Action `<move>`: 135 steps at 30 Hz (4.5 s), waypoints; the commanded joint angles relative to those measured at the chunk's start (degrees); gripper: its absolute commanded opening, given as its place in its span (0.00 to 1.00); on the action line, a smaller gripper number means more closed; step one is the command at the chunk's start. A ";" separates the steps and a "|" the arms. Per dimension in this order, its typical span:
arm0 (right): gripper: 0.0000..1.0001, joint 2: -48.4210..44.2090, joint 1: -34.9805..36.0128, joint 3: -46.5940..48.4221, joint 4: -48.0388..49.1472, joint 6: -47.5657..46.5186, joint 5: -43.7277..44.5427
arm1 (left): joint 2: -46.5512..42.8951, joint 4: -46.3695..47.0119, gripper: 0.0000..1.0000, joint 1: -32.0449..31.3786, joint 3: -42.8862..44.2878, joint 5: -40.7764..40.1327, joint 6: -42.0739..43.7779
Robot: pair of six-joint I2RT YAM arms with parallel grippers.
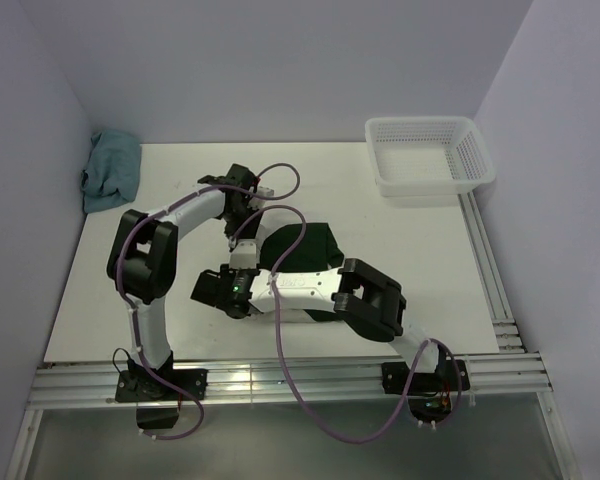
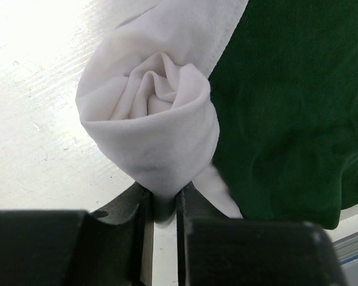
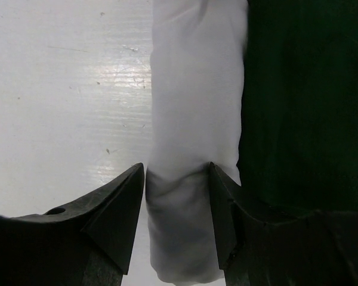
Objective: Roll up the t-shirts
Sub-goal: Roll the tshirt
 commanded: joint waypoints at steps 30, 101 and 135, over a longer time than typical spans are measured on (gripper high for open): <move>0.11 -17.17 -5.05 -41.67 58.55 0.21 -24.65 | -6.72 0.14 0.73 11.43 5.46 25.14 6.85; 0.56 -5.40 -0.13 1.19 1.98 -5.49 4.87 | -1.72 2.87 0.00 0.72 -1.85 -0.68 -1.75; 0.50 2.69 0.05 -4.60 -0.75 0.04 -6.37 | -2.16 -0.82 0.65 0.27 5.18 5.55 0.71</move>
